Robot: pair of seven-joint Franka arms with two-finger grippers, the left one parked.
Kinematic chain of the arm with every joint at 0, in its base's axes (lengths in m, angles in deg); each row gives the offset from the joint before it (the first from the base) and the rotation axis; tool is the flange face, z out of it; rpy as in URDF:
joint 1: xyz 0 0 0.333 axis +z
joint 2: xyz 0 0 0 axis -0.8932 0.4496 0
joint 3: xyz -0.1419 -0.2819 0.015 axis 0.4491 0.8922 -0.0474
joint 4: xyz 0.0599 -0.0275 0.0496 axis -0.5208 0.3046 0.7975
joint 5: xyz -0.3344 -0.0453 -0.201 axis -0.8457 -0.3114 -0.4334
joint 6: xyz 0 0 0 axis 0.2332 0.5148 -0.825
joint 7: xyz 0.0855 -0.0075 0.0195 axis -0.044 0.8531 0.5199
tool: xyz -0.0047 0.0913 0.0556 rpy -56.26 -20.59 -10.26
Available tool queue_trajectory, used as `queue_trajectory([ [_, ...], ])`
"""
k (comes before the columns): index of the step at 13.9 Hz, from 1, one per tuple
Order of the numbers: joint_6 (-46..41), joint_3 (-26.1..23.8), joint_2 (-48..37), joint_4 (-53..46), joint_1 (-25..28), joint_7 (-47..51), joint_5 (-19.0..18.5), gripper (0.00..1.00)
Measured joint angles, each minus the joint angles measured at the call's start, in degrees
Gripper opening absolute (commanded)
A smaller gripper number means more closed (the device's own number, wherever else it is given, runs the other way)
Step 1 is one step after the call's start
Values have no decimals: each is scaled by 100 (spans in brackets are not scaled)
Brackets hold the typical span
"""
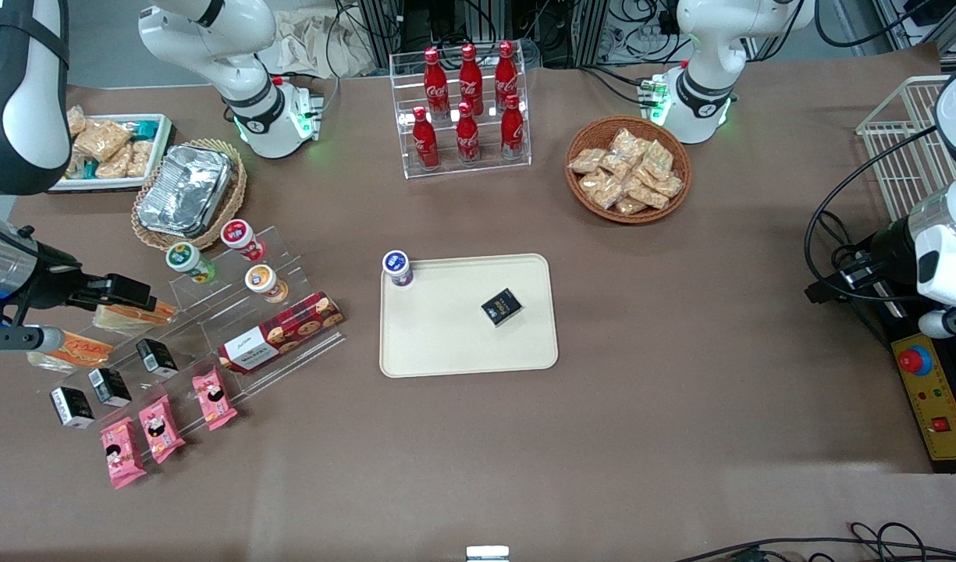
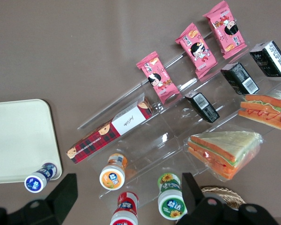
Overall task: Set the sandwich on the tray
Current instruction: 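Move the right gripper over the rack toward the wrapped sandwiches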
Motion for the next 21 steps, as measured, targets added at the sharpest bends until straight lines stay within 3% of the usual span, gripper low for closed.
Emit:
queue_trajectory([
  [10,-160,285,-106,-37,-18,-6,-9,99],
  [21,-438,753,-235,12,-218,-4,-459,99],
])
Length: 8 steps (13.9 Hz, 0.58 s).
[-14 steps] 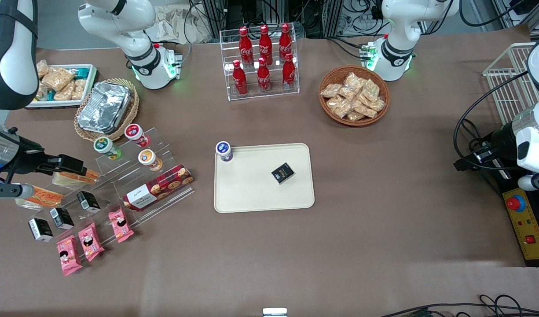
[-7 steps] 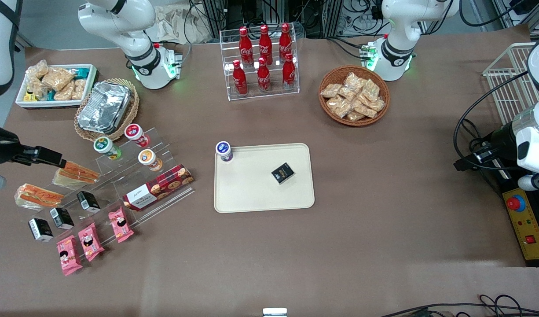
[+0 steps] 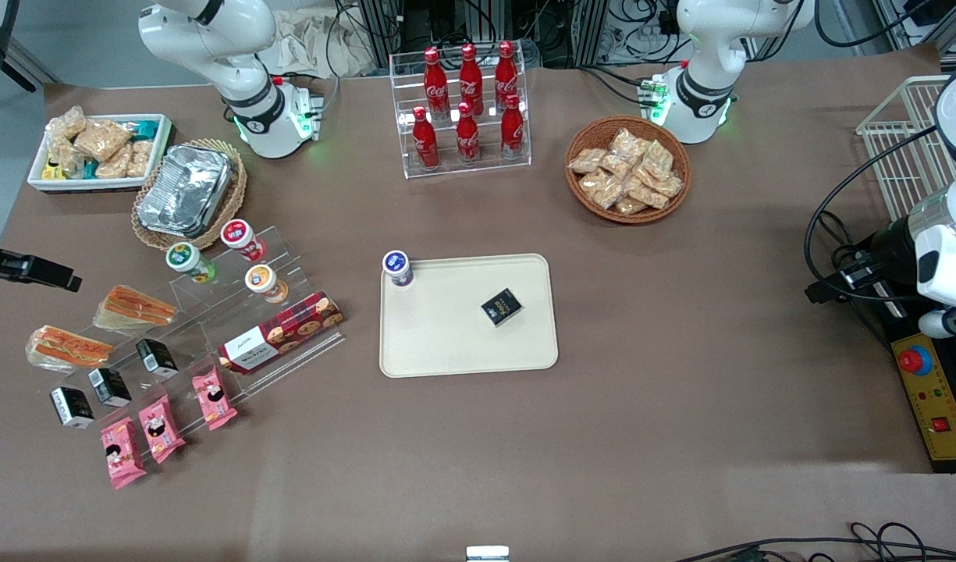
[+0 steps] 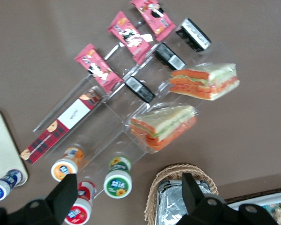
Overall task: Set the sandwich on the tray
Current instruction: 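Move the right gripper over the rack toward the wrapped sandwiches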
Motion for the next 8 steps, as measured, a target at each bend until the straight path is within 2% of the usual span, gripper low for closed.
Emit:
queue_trajectory([
  [5,106,29,230,4,-737,58,-7,99],
  [8,188,55,420,11,-799,1148,-7,99],
])
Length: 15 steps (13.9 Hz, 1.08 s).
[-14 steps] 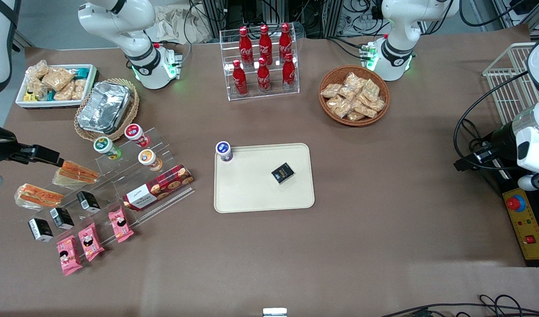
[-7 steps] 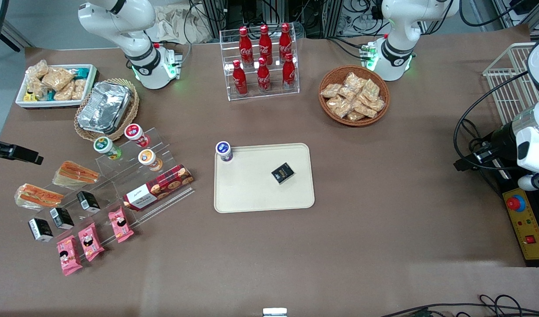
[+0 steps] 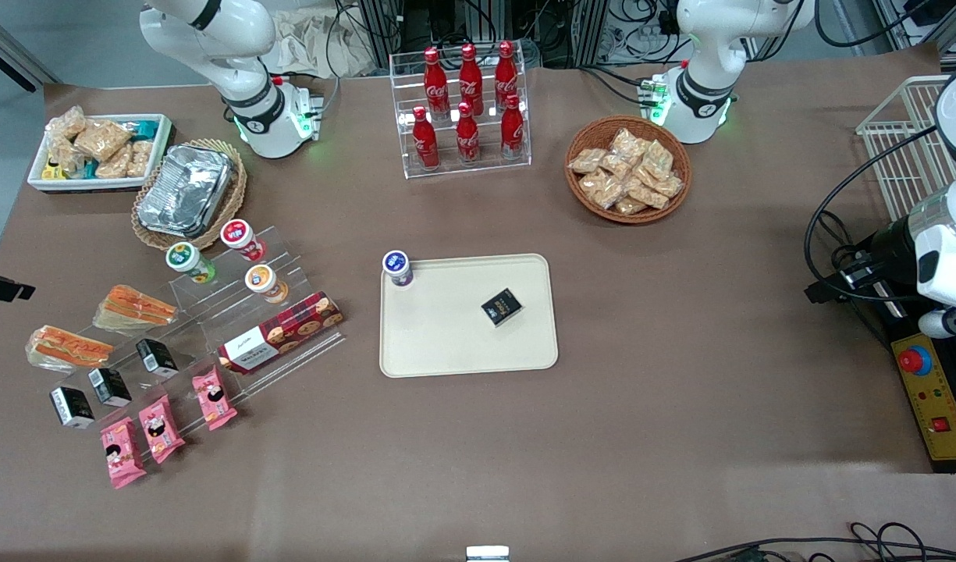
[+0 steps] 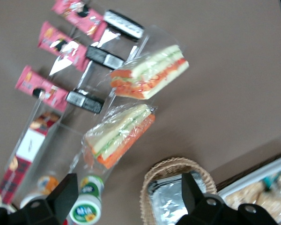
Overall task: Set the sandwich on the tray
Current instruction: 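Move the right gripper over the rack toward the wrapped sandwiches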
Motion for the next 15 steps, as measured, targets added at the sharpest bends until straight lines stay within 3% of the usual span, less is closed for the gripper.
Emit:
queue_trajectory([
  [5,587,70,290,8,-247,2401,216,99],
  [8,890,76,451,38,-399,3532,581,99],
  [15,1398,73,980,129,-498,4422,832,97],
])
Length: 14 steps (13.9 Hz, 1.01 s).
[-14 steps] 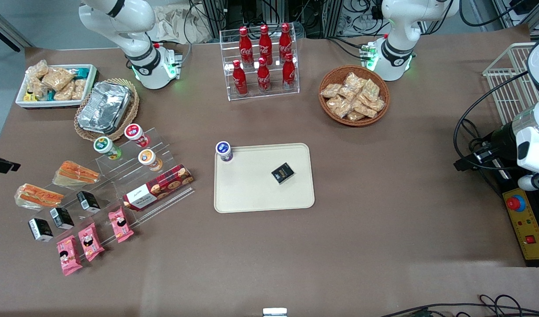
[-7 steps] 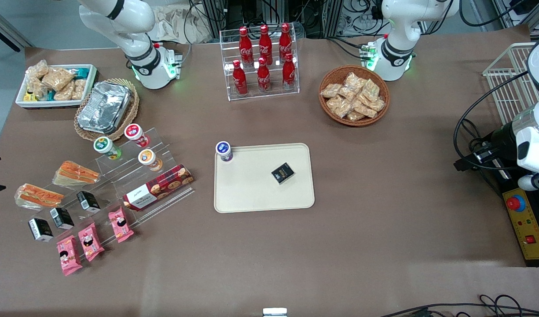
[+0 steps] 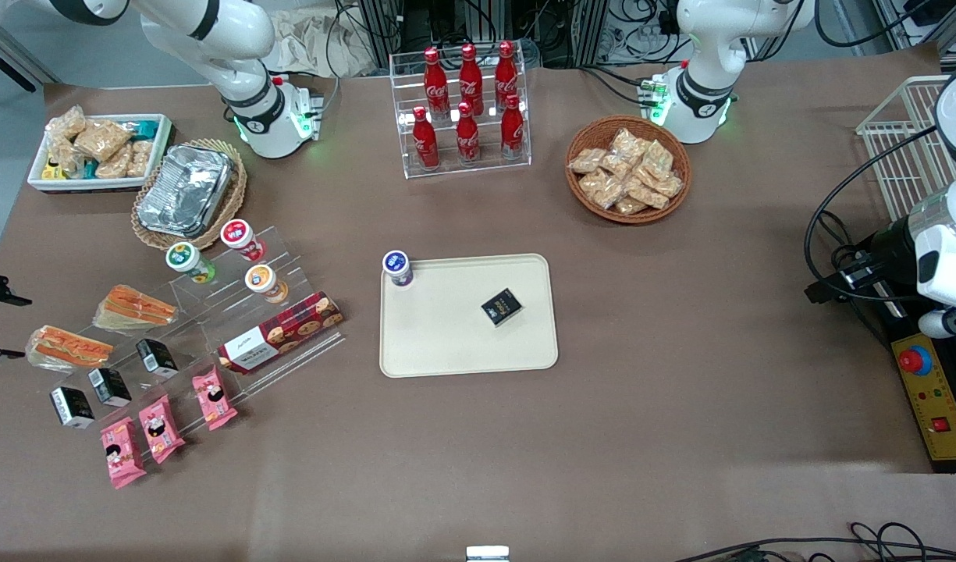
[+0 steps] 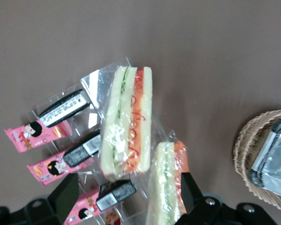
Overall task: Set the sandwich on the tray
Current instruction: 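Move the right gripper over the rack toward the wrapped sandwiches, then lower the right gripper and close it on the upright wrapped sandwich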
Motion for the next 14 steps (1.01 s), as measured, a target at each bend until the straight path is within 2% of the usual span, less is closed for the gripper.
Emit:
queue_trajectory([
  [8,218,6,203,176,-171,79,323,92],
  [9,225,5,203,197,-171,79,333,86],
  [10,239,2,203,215,-171,79,352,70],
  [11,252,2,203,226,-171,79,392,60],
  [12,261,2,203,232,-171,79,461,58],
  [13,266,5,203,235,-176,79,515,36],
  [14,272,5,203,236,-197,79,539,22],
])
